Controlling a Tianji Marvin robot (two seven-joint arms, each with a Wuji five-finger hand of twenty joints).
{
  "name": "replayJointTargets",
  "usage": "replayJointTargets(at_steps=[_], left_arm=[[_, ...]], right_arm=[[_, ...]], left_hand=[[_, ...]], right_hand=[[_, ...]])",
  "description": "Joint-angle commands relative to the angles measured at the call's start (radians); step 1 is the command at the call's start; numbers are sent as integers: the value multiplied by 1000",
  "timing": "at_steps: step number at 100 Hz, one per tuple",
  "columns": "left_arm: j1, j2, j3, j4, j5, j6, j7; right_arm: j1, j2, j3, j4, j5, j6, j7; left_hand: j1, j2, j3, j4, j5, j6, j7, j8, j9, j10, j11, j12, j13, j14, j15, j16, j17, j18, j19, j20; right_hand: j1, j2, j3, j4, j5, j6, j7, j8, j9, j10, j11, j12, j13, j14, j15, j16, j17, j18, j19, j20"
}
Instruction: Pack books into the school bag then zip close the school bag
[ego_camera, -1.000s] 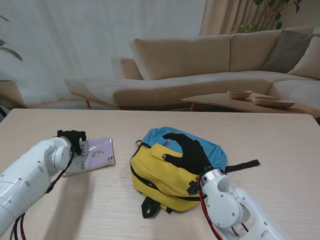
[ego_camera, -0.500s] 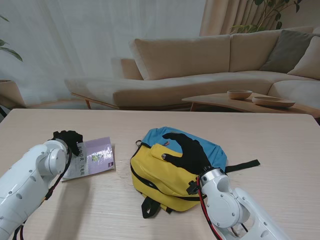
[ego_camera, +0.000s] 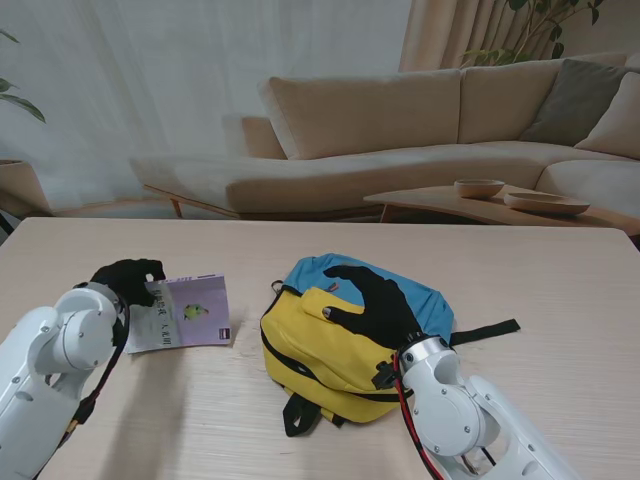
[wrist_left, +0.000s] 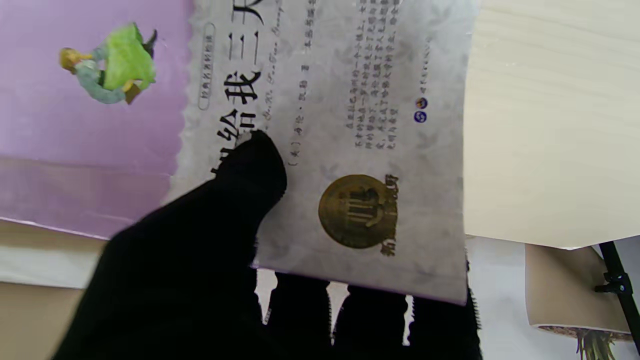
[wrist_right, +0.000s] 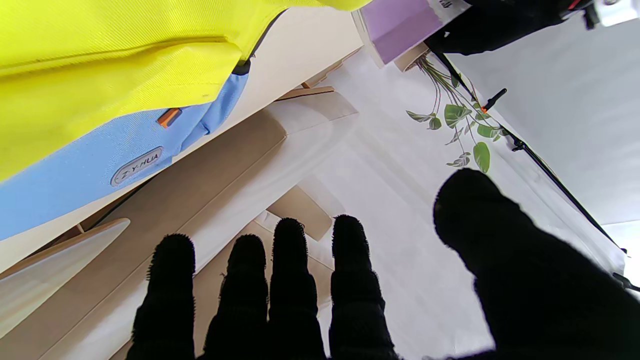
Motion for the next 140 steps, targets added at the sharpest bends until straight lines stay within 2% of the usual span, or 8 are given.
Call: replayJointTargets(at_steps=[1, 30, 58, 82, 108, 128, 139, 140], left_arm=[[32, -3, -20, -55, -12, -14, -5], [159, -16, -138, -253, -133, -95, 25], [200, -20, -159, -372, -292, -136, 12], [183, -9, -134, -426, -421, -143, -62], [103, 5, -38, -396, -504, -142, -138], [21, 12, 43, -338, -584, -129, -183], [-10, 13, 74, -317, -610, -124, -198], [-12, 13, 76, -315, -612, -124, -199]], right_arm=[[-5, -9, -7, -1, -2, -6, 14], [5, -12, -19, 6, 6, -3, 8], [6, -13, -30, 2, 17, -9, 8], [5, -14, -39, -8, 33, -23, 8], [-4, -18, -53, -23, 57, -33, 1], [-9, -28, -68, -23, 81, -57, -34], [-10, -42, -76, -14, 123, -82, -75], [-10, -44, -76, -13, 129, -87, -78]], left_hand=[[117, 100, 37, 95, 18, -135, 116, 107, 25, 15, 102, 49, 60, 40, 99, 50, 31, 57, 90, 39], [111, 86, 58, 104, 22, -131, 119, 146, 16, 9, 149, 87, 108, 38, 196, 100, 89, 76, 138, 93], [106, 78, 77, 102, 26, -117, 114, 153, 21, 13, 151, 84, 116, 42, 195, 103, 98, 87, 138, 103], [105, 76, 83, 100, 27, -108, 111, 156, 23, 16, 151, 82, 120, 42, 193, 104, 101, 90, 137, 108], [106, 76, 85, 99, 28, -108, 109, 159, 26, 14, 148, 81, 120, 42, 190, 104, 101, 90, 134, 112], [107, 78, 84, 99, 28, -108, 108, 160, 26, 13, 147, 81, 120, 42, 186, 103, 101, 89, 132, 113], [108, 79, 83, 99, 28, -107, 107, 160, 23, 14, 143, 79, 120, 42, 185, 103, 101, 90, 131, 114], [108, 79, 82, 98, 28, -107, 107, 160, 23, 15, 143, 79, 120, 42, 185, 103, 101, 90, 131, 114]], right_hand=[[-22, -12, 27, 33, 5, 3, -4, -9, 25, -23, 4, 7, 0, -22, 8, 2, 1, -1, 17, 13], [-5, -35, 74, 46, -5, -5, -5, -8, 19, -26, 3, 7, 0, -22, 8, 2, 4, -1, 18, 14], [39, -61, 133, 59, -56, -18, 2, -3, -15, -37, 7, 10, -2, -23, 7, 2, 16, -1, 28, 20], [12, -46, 15, 27, -104, -5, 2, -2, -56, -42, 26, 14, 1, -13, 26, 12, 31, 6, 55, 37], [19, -56, -97, 11, -157, 33, -11, -1, -93, -39, 61, 23, -2, 4, 52, 25, 49, 10, 84, 55], [74, -128, 24, 1, -22, 30, 51, 29, 53, -20, 100, 39, 117, 32, 113, 55, 143, 37, 170, 104], [153, -184, 210, -5, 281, -8, 154, 75, 364, 10, 123, 53, 350, 99, 219, 101, 295, 94, 276, 159], [170, -201, 232, -29, 316, -17, 169, 68, 402, 14, 123, 54, 379, 104, 232, 106, 313, 99, 286, 164]])
